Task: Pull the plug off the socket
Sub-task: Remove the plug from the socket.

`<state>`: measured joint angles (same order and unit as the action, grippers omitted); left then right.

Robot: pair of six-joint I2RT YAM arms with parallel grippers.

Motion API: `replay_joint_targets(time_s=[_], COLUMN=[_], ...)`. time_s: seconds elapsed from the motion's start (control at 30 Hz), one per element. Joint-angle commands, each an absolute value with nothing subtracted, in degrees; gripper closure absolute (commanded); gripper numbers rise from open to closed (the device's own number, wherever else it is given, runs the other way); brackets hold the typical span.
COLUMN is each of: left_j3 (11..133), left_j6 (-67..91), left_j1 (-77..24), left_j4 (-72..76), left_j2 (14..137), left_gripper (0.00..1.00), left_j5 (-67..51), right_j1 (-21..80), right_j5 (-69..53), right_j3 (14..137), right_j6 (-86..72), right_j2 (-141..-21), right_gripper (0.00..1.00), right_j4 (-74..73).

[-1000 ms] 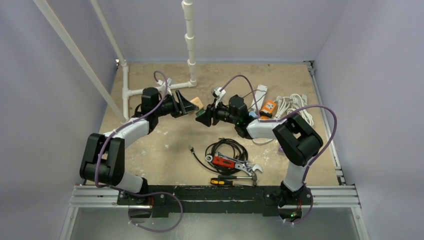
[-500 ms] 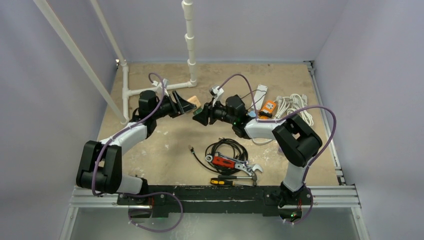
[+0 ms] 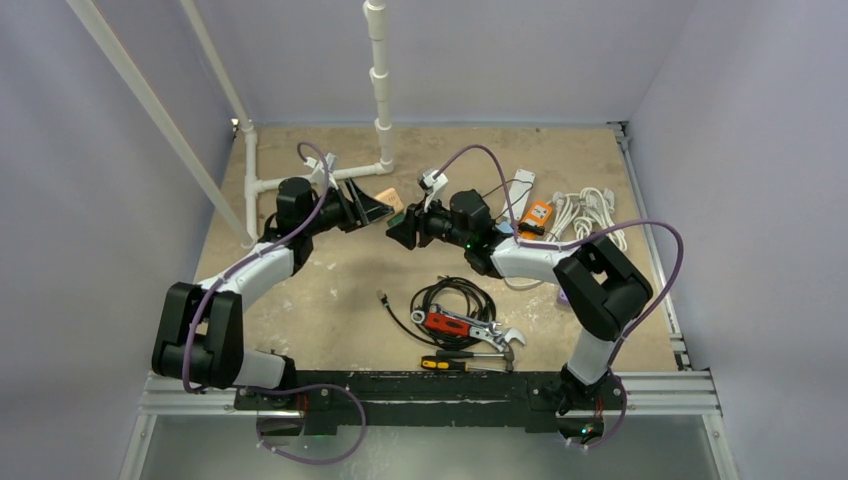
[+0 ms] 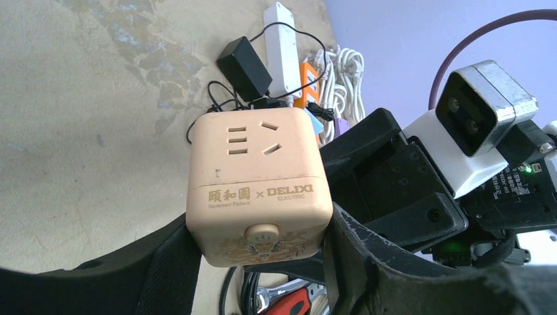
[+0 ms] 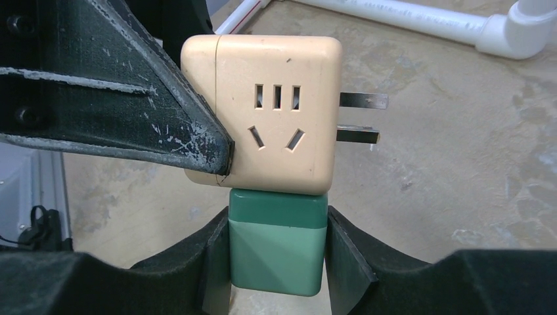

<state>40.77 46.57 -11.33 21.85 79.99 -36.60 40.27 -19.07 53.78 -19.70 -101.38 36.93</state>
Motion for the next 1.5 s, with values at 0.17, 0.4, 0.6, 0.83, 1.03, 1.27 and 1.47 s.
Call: replay_joint_targets(time_s=[0.17, 0.4, 0.6, 0.83, 1.03, 1.27, 1.47], left_j3=[43.5, 41.85, 40.24, 39.73, 40.12, 41.48, 41.83], left_j6=[43.67, 45.6, 46.61, 46.58, 46.49, 45.1, 44.56], left_j1=[-10.9, -10.9, -10.93, -11.06, -11.16, -11.01, -10.72], left_j4=[22.87, 26.11, 28.2, 28.44, 28.26, 26.07, 25.64], left_j2=[78.31, 78.19, 76.74, 76.34, 76.38, 76.73, 76.73], left_gripper=[1.0, 1.0, 1.0, 1.0, 1.0, 1.0, 1.0], left_j5=[-38.17, -38.58, -36.92, -36.21, -36.63, -37.16, -37.24], right_j1=[41.63, 41.96, 42.46, 42.82, 43.11, 43.42, 43.99], right_j5=[-14.65, -13.99, -11.02, -5.77, -5.01, -7.06, -10.73], right_j3=[53.44, 53.47, 54.56, 53.87, 55.5, 54.49, 51.96], right_j6=[-10.32, -11.1, -21.17, -31.69, -29.74, -19.97, -12.98], right_j2=[-96.16, -95.85, -96.76, -96.68, -96.4, -93.59, -90.54], right_gripper=[1.0, 1.0, 1.0, 1.0, 1.0, 1.0, 1.0], right_j4=[36.84, 36.64, 35.66, 35.58, 34.63, 35.53, 37.1])
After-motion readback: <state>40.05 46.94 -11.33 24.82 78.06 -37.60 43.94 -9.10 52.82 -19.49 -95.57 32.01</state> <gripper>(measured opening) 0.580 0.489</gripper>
